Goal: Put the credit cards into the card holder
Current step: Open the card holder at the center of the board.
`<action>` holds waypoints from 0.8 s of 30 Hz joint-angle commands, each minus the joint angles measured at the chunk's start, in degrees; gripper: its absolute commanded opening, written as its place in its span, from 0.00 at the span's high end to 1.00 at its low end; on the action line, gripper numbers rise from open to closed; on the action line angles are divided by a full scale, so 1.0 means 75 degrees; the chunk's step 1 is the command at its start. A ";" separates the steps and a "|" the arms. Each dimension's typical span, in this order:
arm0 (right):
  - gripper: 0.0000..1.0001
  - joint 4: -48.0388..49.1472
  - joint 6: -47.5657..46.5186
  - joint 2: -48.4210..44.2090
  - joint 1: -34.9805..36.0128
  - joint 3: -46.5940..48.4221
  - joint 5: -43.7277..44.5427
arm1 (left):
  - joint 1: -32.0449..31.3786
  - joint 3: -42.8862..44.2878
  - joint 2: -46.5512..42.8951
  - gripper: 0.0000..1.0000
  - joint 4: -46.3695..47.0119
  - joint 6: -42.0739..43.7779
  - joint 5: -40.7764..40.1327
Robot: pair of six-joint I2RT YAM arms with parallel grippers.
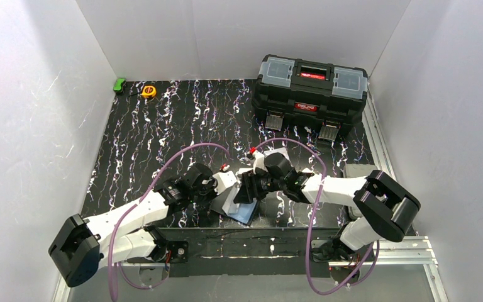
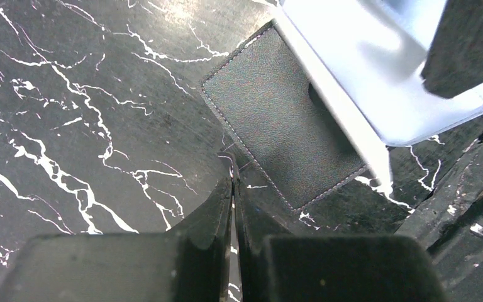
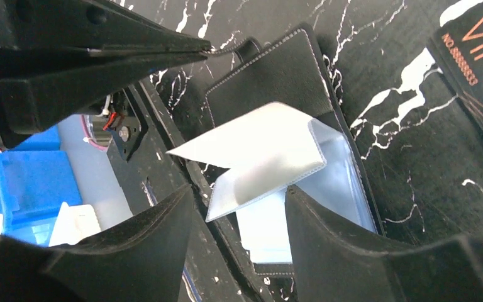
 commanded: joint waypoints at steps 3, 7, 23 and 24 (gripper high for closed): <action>0.39 0.0389 -0.0038 0.0146 0.0077 0.0310 -0.0256 | -0.0046 -0.0176 -0.0484 1.00 0.0263 -0.0218 0.0536; 0.41 0.0429 -0.0059 0.0473 0.0102 0.0429 -0.0342 | -0.0043 -0.0410 -0.0901 1.00 0.0492 -0.0220 0.0805; 0.40 0.0954 0.0058 0.1202 0.0158 0.1075 -0.1110 | -0.0046 -0.0514 -0.1068 1.00 0.0450 -0.0137 0.0982; 0.40 0.0964 0.0064 0.1198 0.0169 0.1060 -0.1115 | -0.0043 -0.0516 -0.1061 1.00 0.0450 -0.0137 0.0987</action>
